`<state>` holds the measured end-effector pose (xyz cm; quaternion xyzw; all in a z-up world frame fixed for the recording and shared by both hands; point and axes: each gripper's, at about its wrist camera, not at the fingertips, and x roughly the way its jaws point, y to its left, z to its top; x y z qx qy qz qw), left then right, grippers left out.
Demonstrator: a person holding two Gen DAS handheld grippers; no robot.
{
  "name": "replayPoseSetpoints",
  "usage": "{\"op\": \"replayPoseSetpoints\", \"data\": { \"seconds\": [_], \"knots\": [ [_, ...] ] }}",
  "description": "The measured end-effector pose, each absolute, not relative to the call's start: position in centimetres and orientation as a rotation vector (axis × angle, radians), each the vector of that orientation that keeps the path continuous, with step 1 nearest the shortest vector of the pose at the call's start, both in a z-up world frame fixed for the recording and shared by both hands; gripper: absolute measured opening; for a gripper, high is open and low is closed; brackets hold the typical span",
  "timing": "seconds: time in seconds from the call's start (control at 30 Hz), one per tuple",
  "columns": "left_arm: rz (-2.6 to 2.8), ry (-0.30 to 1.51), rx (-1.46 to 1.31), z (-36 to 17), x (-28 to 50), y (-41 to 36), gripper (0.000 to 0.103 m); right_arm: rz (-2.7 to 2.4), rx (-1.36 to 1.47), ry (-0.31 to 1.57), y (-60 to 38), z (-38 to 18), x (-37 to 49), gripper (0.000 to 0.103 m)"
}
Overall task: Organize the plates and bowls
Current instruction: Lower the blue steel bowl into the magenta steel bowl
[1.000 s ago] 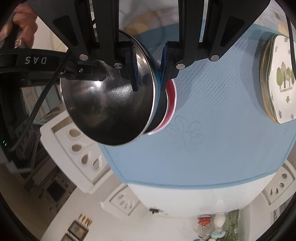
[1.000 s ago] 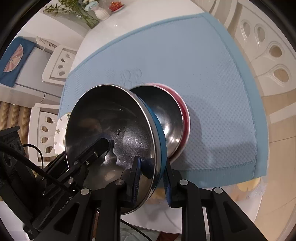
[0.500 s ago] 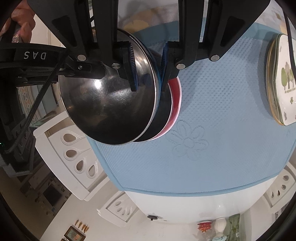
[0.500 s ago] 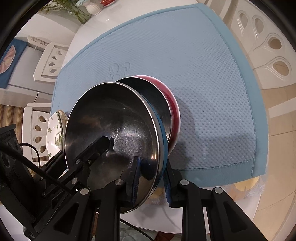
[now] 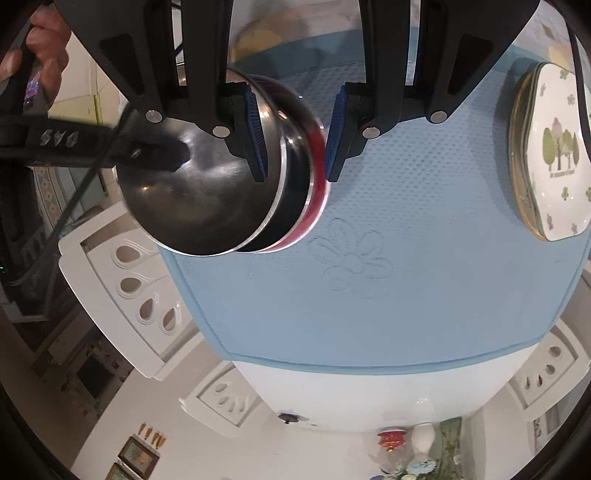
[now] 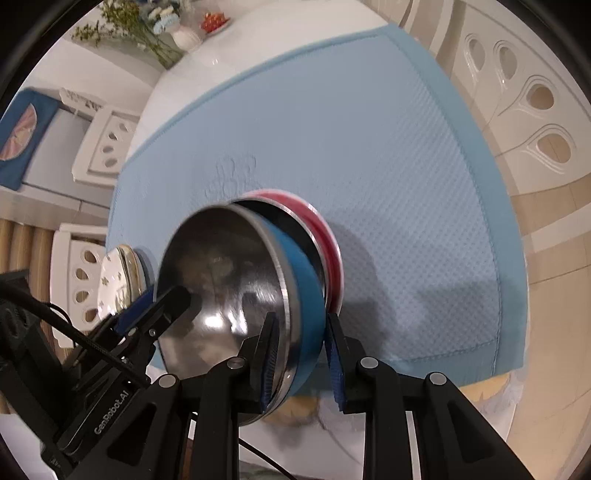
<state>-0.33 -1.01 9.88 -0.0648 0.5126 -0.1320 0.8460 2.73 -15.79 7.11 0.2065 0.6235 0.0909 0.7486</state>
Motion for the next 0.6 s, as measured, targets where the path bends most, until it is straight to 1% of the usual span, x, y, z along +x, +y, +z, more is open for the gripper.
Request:
{"op": "replayPoseSetpoints", "data": {
  "seconds": [0.1, 0.23, 0.4, 0.6],
  "knots": [
    [-0.275, 1.089, -0.155, 9.7, -0.2, -0.7, 0.029, 0.215, 0.484, 1.283, -16.6, 7.4, 2.7, 0.024],
    [-0.271, 1.098, -0.144, 9.5, -0.1, -0.9, 0.029, 0.218, 0.489, 1.317, -16.2, 6.3, 3.1, 0.024],
    [-0.267, 1.097, -0.133, 9.6, -0.2, -1.1, 0.029, 0.204, 0.468, 1.216, -16.9, 8.4, 3.2, 0.023],
    [-0.257, 1.104, -0.186, 9.4, 0.0, -0.5, 0.03, 0.195, 0.518, 1.26, -18.8, 7.7, 3.6, 0.024]
  ]
}}
